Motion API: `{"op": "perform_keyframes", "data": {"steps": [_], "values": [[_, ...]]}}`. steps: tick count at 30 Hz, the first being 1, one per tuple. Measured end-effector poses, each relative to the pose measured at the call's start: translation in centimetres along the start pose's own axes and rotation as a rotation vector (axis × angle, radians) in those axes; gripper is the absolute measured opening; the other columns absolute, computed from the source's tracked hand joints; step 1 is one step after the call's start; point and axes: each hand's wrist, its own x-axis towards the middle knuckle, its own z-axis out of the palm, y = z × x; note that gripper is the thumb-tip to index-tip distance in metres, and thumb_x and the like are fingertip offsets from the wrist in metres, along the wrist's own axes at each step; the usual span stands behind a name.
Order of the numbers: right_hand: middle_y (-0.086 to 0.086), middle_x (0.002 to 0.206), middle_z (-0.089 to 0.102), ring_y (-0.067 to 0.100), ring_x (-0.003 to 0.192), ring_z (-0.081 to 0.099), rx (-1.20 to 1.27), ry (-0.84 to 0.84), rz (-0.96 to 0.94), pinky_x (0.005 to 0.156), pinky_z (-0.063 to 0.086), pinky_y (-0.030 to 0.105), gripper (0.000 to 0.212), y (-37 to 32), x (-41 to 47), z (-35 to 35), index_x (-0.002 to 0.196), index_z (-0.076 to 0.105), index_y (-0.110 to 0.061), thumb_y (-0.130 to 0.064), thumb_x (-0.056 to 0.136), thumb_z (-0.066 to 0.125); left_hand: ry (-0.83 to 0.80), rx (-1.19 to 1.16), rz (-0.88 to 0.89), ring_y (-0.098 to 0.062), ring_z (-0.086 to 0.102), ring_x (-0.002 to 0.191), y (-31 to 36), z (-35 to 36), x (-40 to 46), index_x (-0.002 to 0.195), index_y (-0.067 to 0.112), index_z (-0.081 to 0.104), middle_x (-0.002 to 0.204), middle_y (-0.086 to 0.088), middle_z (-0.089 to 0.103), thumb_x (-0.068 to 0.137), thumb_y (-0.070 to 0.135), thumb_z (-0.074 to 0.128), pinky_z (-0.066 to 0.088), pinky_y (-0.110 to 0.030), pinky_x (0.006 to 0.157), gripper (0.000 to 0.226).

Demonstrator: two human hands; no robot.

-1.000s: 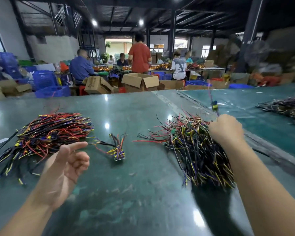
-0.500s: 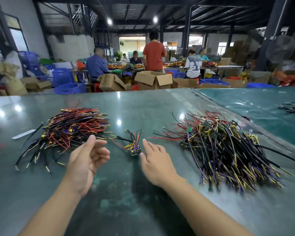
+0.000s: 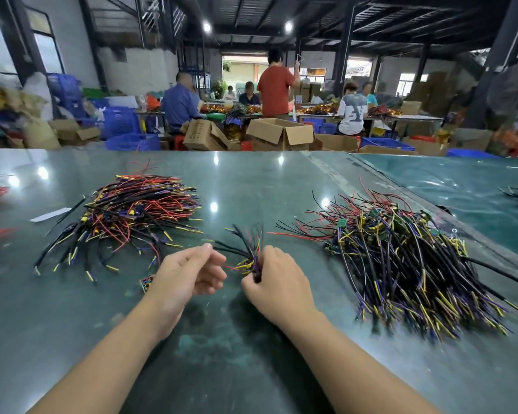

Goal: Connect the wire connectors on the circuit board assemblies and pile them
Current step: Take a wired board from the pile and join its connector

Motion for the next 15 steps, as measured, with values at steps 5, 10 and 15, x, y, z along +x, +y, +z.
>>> {"op": "perform_keyframes", "data": {"steps": [5, 10, 15], "values": [[-0.001, 0.090, 0.064, 0.021, 0.088, 0.056, 0.259, -0.040, 0.149, 0.073, 0.046, 0.033, 0.014, 0.5, 0.4, -0.7, 0.093, 0.057, -0.016, -0.022, 0.080, 0.056, 0.016, 0.023, 0.006, -0.012, 0.058, 0.050, -0.1, -0.2, 0.0, 0.080, 0.005, 0.066, 0.061, -0.008, 0.065, 0.097, 0.019, 0.048, 0.046, -0.019, 0.045, 0.029], [-0.008, 0.076, 0.070, 0.005, 0.072, 0.062, 0.781, 0.000, 0.338, 0.068, 0.046, 0.016, 0.004, 1.4, 1.1, -1.5, 0.082, 0.070, -0.017, -0.015, 0.079, 0.068, 0.002, 0.034, -0.025, -0.011, 0.059, 0.051, 0.0, -0.2, -0.2, 0.078, 0.006, 0.067, 0.062, -0.007, 0.065, 0.097, 0.016, 0.049, 0.047, -0.018, 0.047, 0.028], [-0.006, 0.074, 0.069, 0.008, 0.073, 0.059, 1.214, -0.032, 0.380, 0.066, 0.041, 0.018, 0.014, 0.9, 0.8, -1.9, 0.076, 0.071, -0.019, -0.008, 0.084, 0.066, -0.066, 0.027, -0.137, -0.013, 0.065, 0.058, -0.2, 0.0, -0.3, 0.088, 0.002, 0.069, 0.072, -0.013, 0.071, 0.096, 0.015, 0.050, 0.052, -0.018, 0.052, 0.024]]}}
